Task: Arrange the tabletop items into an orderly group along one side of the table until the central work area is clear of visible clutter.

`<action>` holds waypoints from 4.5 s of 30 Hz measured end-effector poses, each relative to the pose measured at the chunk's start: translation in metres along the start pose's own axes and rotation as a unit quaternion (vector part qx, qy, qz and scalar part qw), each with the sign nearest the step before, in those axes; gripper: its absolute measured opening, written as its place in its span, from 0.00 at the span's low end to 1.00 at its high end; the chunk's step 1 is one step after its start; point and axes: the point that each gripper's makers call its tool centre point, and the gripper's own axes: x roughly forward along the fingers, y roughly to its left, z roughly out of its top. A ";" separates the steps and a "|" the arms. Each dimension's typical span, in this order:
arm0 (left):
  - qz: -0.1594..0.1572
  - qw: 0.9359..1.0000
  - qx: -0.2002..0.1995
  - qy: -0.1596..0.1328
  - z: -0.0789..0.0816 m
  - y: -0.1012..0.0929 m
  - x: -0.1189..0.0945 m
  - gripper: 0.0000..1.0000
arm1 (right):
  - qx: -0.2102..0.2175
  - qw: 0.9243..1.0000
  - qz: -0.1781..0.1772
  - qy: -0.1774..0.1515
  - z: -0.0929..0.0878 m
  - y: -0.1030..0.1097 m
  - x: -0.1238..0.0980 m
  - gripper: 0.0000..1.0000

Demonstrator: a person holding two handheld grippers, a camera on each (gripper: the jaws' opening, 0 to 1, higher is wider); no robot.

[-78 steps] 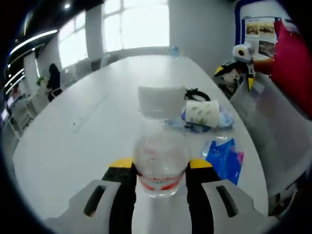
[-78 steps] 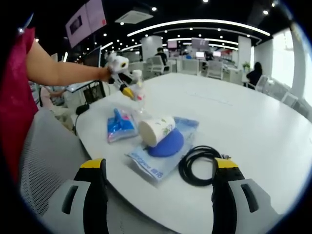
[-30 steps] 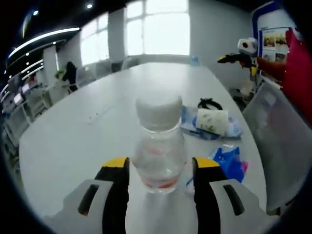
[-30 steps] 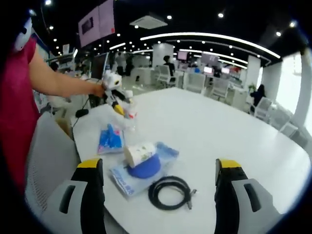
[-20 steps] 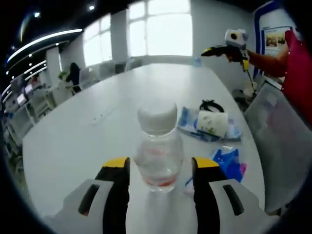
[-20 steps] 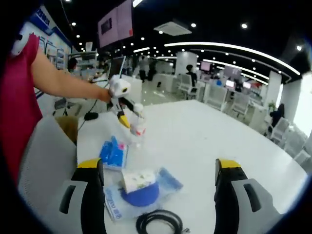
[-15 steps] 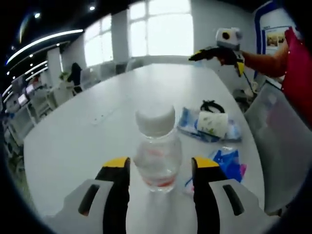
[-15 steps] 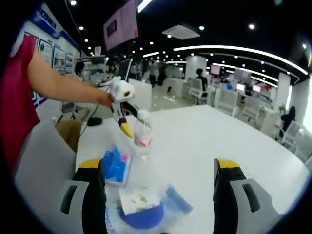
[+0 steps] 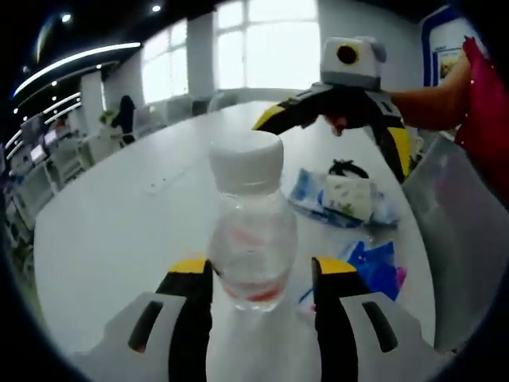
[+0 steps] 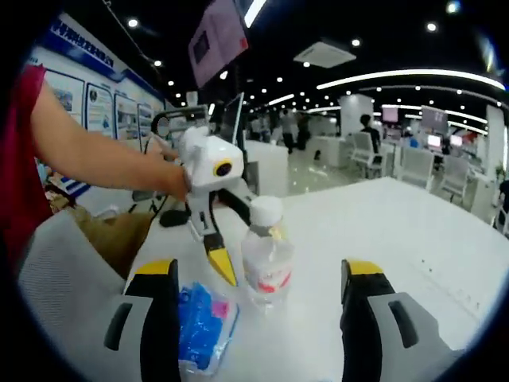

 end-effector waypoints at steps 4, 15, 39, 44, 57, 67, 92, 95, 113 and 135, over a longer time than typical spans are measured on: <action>0.000 1.000 -0.012 -0.003 -0.008 0.001 0.008 0.46 | 0.003 1.000 0.009 0.002 -0.001 -0.004 0.016 0.80; 0.000 0.999 -0.026 -0.019 -0.018 0.004 0.022 0.44 | -0.012 0.999 0.034 0.009 -0.018 -0.014 0.049 0.69; -0.014 0.999 -0.028 -0.035 -0.023 0.014 0.026 0.37 | -0.076 0.991 0.108 0.023 -0.022 -0.002 0.075 0.43; -0.024 0.999 -0.028 -0.025 -0.023 0.012 0.026 0.36 | -0.082 0.991 0.107 0.026 -0.021 0.001 0.075 0.42; -0.025 0.999 0.017 -0.027 0.022 0.003 0.006 0.37 | -0.112 0.991 0.067 0.015 0.023 0.005 0.051 0.39; 0.080 0.995 0.011 -0.058 0.063 0.011 -0.011 0.39 | -0.088 0.996 -0.023 -0.001 0.058 -0.012 0.030 0.39; 0.360 0.927 -0.005 -0.103 0.106 0.023 -0.041 0.44 | 0.050 0.977 -0.202 -0.035 0.089 -0.023 0.011 0.39; 0.335 0.935 -0.010 -0.117 0.109 0.021 -0.041 0.43 | 0.046 0.979 -0.198 -0.037 0.091 -0.021 0.009 0.39; 0.129 0.978 -0.010 -0.163 0.116 -0.006 -0.047 0.38 | 0.013 0.992 -0.123 -0.029 0.099 0.008 -0.003 0.38; -0.137 0.978 -0.016 -0.156 0.129 -0.088 -0.086 0.36 | -0.036 0.988 0.107 -0.103 0.134 0.080 -0.017 0.48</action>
